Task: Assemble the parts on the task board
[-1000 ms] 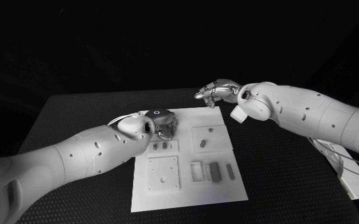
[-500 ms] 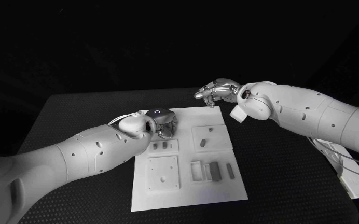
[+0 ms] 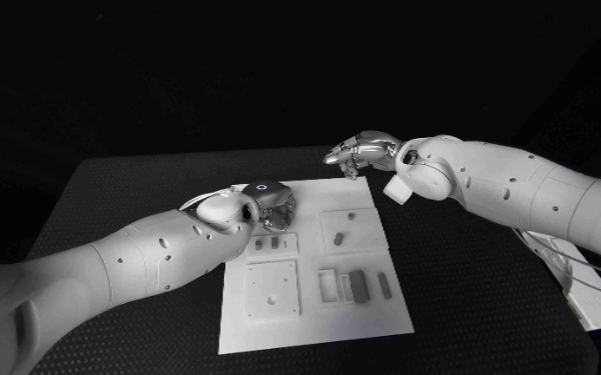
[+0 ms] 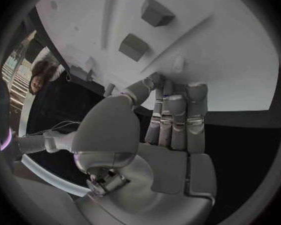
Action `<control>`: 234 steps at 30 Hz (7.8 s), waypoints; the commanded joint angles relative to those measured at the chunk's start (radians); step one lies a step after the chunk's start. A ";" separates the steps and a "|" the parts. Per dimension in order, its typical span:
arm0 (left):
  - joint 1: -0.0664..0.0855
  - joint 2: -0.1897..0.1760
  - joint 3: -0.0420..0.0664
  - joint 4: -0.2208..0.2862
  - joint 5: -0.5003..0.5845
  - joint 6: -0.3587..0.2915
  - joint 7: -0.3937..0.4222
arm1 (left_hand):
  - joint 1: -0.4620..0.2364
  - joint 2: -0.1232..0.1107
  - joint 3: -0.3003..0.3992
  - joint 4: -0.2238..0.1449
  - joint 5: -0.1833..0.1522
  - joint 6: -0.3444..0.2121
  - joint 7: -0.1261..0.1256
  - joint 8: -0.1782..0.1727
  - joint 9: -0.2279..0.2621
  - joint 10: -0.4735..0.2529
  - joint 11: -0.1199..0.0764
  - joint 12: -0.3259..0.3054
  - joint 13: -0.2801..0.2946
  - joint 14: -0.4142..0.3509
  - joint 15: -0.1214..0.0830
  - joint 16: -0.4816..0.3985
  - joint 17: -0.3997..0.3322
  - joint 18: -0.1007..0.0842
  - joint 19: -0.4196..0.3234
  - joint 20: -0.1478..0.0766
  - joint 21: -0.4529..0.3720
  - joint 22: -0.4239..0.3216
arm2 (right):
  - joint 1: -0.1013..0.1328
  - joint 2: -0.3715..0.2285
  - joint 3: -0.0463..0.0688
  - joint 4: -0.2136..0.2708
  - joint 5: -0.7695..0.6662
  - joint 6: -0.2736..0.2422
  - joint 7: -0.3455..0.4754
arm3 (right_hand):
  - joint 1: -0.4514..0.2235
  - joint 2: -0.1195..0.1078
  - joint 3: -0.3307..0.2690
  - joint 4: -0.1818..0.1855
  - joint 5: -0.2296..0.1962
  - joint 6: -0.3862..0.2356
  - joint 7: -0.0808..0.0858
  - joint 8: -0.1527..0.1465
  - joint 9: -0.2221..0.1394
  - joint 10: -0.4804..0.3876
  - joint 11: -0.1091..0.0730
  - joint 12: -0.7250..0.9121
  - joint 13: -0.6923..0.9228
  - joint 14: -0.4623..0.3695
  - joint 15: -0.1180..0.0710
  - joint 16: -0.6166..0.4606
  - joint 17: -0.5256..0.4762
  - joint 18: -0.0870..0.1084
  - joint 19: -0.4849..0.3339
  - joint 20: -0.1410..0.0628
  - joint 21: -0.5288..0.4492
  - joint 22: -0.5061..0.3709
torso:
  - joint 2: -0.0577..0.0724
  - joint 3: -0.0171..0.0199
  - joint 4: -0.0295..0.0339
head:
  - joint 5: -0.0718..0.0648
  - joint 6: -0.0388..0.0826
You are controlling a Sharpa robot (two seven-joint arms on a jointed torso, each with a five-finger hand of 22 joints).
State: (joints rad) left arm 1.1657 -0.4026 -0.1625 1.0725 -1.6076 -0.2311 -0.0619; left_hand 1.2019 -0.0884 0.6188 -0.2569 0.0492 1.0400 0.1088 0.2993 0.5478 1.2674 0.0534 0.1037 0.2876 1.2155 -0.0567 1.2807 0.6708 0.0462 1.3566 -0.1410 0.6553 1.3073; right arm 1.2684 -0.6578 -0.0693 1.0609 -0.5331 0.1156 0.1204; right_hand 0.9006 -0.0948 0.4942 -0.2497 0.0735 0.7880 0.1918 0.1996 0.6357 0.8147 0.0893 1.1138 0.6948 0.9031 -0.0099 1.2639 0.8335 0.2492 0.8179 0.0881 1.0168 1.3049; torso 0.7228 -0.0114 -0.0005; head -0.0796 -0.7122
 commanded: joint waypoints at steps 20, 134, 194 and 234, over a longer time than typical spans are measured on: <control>-0.012 -0.057 0.020 0.044 0.168 -0.030 0.016 | -0.008 0.026 0.011 -0.009 0.001 0.023 -0.003 0.012 0.010 0.032 -0.007 0.001 0.006 0.025 -0.008 0.008 -0.007 0.126 0.018 -0.010 0.016 0.021 | -0.001 0.000 0.000 0.004 -0.005 0.013 0.012 | 0.001 0.009 0.001 0.001 -0.006 0.001 0.006 -0.002 -0.001 -0.006 -0.001 0.004 -0.001 -0.006 -0.003 0.005 -0.001 0.013 0.007 0.000 -0.003 -0.001 | -0.001 0.0007 0.0007 | 0.001 0.005; -0.004 -0.156 0.056 0.098 0.118 0.115 0.011 | -0.009 0.033 0.019 -0.023 0.002 0.026 -0.005 0.010 0.012 0.043 -0.011 -0.011 0.010 0.021 -0.013 0.004 -0.012 0.124 0.015 -0.022 0.022 0.021 | -0.007 -0.007 0.000 0.009 -0.004 0.014 0.013 | 0.001 0.010 0.000 -0.001 -0.006 0.001 0.006 -0.002 -0.001 -0.007 -0.001 0.005 -0.002 -0.006 -0.003 0.005 -0.002 0.013 0.007 -0.001 -0.004 0.000 | 0.000 -0.0004 0.0004 | 0.001 0.006; -0.005 -0.155 0.056 0.079 0.097 0.051 -0.023 | -0.007 0.029 0.025 -0.021 0.003 0.031 -0.007 0.011 0.013 0.050 -0.014 -0.013 0.013 0.023 -0.016 0.005 -0.013 0.123 0.017 -0.025 0.023 0.019 | -0.008 -0.011 0.000 0.010 -0.004 0.012 0.012 | 0.000 0.010 0.000 -0.002 -0.006 0.001 0.006 -0.002 -0.002 -0.007 -0.001 0.005 -0.003 -0.006 -0.003 0.005 -0.003 0.013 0.007 -0.001 -0.004 0.000 | 0.000 -0.0005 -0.0002 | 0.003 0.008; -0.004 -0.143 0.056 0.102 0.114 0.086 -0.001 | -0.009 0.027 0.029 -0.018 0.003 0.031 -0.007 0.010 0.013 0.052 -0.014 -0.016 0.015 0.024 -0.017 0.004 -0.015 0.122 0.018 -0.027 0.022 0.018 | -0.008 -0.007 0.000 0.006 -0.004 0.017 0.013 | 0.000 0.010 0.000 -0.002 -0.006 0.001 0.006 -0.002 -0.002 -0.007 -0.001 0.006 -0.003 -0.006 -0.003 0.005 -0.003 0.013 0.007 -0.001 -0.005 0.001 | 0.000 0.0003 0.0003 | 0.002 0.002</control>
State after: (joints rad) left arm 1.1621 -0.5492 -0.1065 1.1692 -1.4998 -0.1665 -0.0796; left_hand 1.2018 -0.0654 0.6438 -0.2795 0.0489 1.0626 0.0958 0.3068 0.5598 1.3111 0.0375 0.0911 0.3023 1.2402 -0.0678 1.2806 0.6575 0.0350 1.3724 -0.1604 0.6748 1.3076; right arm 1.2606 -0.6662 -0.0693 1.0672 -0.5334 0.1173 0.1215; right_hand 0.9006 -0.0948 0.4943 -0.2497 0.0735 0.7888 0.1917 0.1996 0.6357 0.8147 0.0893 1.1137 0.6929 0.9013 -0.0116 1.2639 0.8317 0.2493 0.8179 0.0881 1.0167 1.3058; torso 0.7228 -0.0114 -0.0005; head -0.0773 -0.7078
